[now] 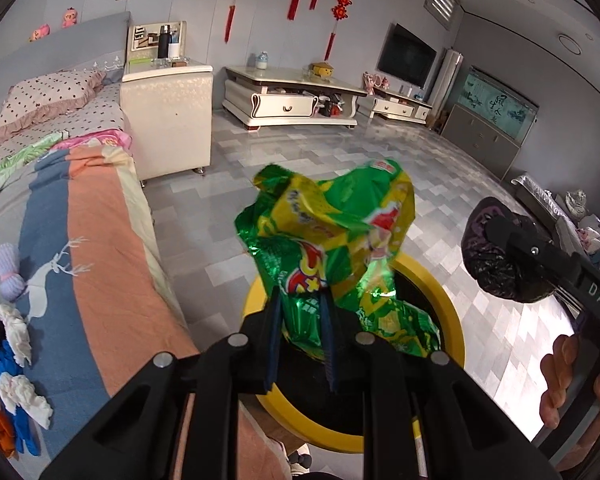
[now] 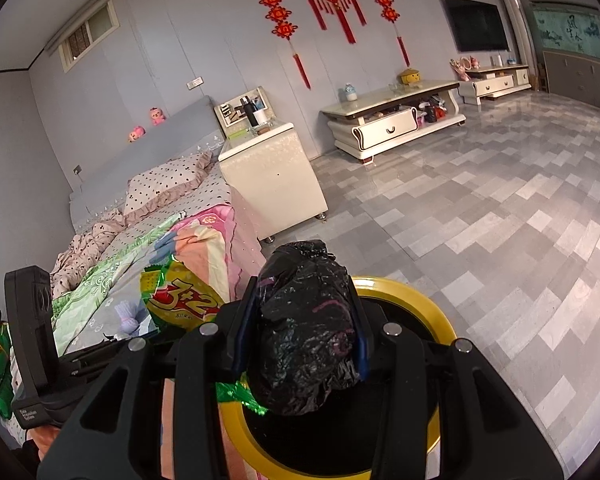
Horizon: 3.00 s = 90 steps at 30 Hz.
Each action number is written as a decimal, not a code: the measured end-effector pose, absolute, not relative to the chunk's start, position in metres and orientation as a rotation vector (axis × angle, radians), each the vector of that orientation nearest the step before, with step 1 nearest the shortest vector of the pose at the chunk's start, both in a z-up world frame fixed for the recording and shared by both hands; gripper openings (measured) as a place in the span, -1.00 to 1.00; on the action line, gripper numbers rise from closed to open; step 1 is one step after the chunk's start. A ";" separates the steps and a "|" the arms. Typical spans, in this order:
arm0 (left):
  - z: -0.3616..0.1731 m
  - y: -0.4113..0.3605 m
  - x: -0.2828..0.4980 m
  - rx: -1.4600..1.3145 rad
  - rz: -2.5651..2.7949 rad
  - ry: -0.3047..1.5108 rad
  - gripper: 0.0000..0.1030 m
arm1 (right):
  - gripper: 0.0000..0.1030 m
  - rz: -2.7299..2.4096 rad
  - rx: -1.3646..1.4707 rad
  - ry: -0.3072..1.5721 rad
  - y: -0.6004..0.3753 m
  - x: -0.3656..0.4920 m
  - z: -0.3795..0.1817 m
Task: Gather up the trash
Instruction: 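Open both tools to drop the snack bag and black bag into the bin, then move both tools back over the remaining trash on the bed, then grasp the lavender mesh bundle with the left tool while the right tool grasps the white tissue bundle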
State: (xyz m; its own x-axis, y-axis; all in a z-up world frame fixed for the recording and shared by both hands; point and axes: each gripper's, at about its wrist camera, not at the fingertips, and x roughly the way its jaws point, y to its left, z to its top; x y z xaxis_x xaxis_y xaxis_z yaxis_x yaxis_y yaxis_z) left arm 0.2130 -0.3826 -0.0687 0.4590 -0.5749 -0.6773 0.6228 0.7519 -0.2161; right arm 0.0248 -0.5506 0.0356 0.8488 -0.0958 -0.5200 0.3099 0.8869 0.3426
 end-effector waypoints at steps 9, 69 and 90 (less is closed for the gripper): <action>-0.067 -0.383 0.209 0.052 -0.742 0.805 -0.33 | -0.07 -0.263 0.411 0.504 -0.536 0.017 0.038; -0.041 0.095 0.205 -0.142 0.071 0.650 0.73 | 0.43 0.250 0.050 0.625 -0.179 0.118 0.049; -0.137 0.188 0.258 -0.218 0.250 0.810 0.73 | 0.42 0.330 -0.053 0.878 -0.108 0.217 -0.077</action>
State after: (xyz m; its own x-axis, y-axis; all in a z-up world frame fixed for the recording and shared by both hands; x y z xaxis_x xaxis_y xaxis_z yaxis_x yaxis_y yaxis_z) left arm 0.2578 0.1877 -0.1367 0.6632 0.1362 -0.7360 -0.3019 0.9485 -0.0965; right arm 0.2168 -0.1076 -0.0773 0.5914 0.2616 -0.7628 -0.3049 0.9482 0.0888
